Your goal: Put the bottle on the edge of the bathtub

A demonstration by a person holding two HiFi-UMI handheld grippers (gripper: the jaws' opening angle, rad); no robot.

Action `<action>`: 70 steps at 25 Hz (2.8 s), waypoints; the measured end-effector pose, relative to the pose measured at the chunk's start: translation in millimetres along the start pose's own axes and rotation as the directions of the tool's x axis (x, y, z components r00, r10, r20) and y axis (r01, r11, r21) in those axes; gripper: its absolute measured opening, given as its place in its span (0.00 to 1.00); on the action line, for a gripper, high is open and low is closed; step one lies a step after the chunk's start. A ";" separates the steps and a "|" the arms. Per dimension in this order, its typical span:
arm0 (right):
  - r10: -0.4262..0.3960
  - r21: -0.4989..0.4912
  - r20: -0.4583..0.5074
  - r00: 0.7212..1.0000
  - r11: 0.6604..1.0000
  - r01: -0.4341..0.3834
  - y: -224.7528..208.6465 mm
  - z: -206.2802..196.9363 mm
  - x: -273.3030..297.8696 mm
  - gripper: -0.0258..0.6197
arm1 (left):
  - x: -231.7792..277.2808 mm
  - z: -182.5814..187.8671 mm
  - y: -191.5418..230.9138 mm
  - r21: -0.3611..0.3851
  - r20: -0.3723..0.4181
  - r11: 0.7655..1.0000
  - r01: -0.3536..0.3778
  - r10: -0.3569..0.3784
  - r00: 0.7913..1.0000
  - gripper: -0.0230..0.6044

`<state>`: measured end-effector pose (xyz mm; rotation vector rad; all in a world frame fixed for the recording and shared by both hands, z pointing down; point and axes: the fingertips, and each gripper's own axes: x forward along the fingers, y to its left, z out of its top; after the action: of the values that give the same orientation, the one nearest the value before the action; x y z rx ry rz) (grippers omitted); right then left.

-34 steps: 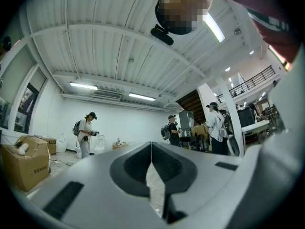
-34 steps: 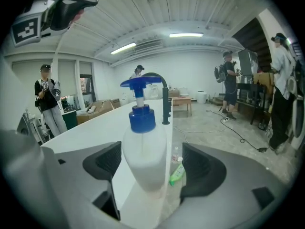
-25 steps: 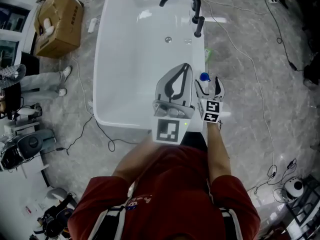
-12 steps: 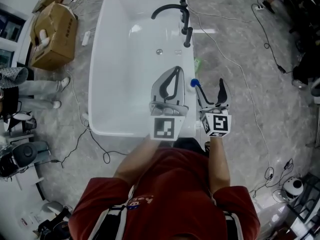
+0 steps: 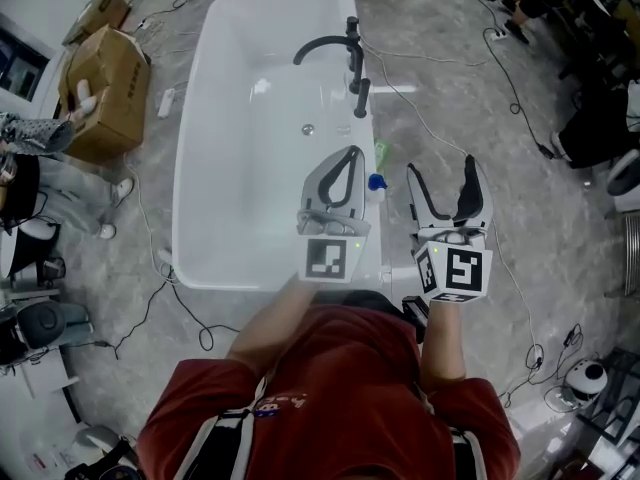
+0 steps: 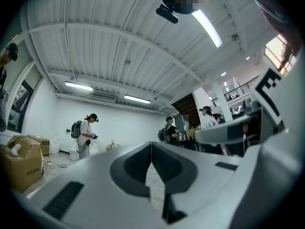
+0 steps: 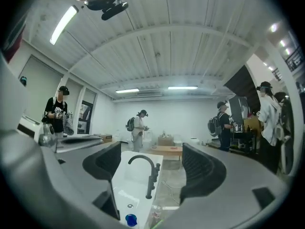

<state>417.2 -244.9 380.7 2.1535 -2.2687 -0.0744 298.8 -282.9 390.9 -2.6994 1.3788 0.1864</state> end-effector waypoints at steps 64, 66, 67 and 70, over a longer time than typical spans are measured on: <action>-0.058 -0.037 -0.003 0.998 0.998 0.057 3.2 12.3 -12.5 0.06 | -5.8 25.8 -25.1 -0.007 -0.047 0.996 0.092 -0.093 0.995 0.06; -0.057 -0.037 -0.005 0.998 0.998 0.057 3.1 11.6 -12.1 0.06 | -5.5 24.8 -25.0 -0.008 -0.049 0.996 0.092 -0.092 0.995 0.06; -0.057 -0.038 -0.007 0.998 0.998 0.057 2.9 11.1 -12.2 0.06 | -5.7 24.4 -25.1 -0.009 -0.051 0.996 0.091 -0.091 0.995 0.06; -0.059 -0.038 -0.009 0.998 0.998 0.058 1.7 10.5 -12.9 0.06 | -6.0 25.5 -25.7 -0.027 -0.053 0.996 0.082 -0.083 0.995 0.06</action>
<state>415.8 -231.7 370.5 2.1961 -2.1808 -0.1066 314.6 -259.3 367.7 -2.7958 1.2836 0.1253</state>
